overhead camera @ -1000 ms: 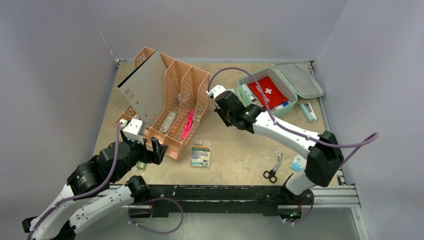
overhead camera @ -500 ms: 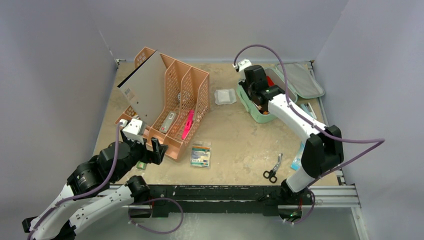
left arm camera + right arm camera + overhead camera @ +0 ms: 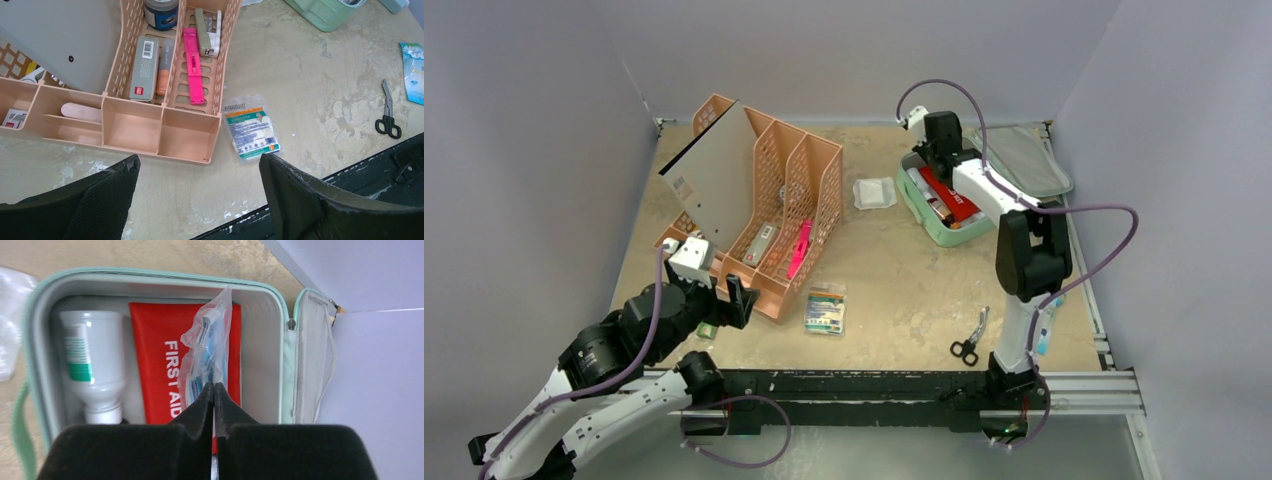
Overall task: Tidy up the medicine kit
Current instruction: Place the medical item at the medicine box.
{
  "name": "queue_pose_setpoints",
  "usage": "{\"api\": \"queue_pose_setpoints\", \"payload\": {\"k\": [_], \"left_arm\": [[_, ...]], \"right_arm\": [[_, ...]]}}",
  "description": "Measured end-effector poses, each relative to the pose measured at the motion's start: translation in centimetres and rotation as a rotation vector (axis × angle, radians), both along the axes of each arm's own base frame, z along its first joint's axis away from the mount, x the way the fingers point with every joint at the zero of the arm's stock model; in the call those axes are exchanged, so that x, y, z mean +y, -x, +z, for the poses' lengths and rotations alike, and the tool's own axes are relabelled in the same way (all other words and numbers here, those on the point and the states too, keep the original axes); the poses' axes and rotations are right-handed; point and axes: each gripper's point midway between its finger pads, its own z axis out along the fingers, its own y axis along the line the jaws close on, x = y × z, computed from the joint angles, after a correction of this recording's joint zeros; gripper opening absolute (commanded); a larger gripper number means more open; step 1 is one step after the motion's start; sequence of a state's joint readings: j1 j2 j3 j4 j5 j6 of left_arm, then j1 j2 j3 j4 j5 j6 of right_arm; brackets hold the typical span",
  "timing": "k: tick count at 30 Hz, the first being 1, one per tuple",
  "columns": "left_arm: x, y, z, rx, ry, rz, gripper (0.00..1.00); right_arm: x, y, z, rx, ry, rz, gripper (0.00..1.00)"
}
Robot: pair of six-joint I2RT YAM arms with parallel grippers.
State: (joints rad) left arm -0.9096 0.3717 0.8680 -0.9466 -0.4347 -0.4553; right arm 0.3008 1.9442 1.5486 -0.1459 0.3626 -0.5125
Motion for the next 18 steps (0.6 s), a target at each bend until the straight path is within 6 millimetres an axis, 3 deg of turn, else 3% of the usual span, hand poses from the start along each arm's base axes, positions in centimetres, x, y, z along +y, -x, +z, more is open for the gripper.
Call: {"api": "queue_pose_setpoints", "payload": {"k": [9, 18], "left_arm": [[0.0, -0.3, -0.4, 0.016, -0.022, 0.014, 0.88], [-0.1, -0.4, -0.5, 0.02, -0.03, 0.017, 0.88]], "right_arm": [[-2.8, -2.4, -2.6, 0.021, 0.101, 0.038, 0.0], [-3.3, -3.4, -5.9, 0.071, 0.179, 0.08, 0.0]]}}
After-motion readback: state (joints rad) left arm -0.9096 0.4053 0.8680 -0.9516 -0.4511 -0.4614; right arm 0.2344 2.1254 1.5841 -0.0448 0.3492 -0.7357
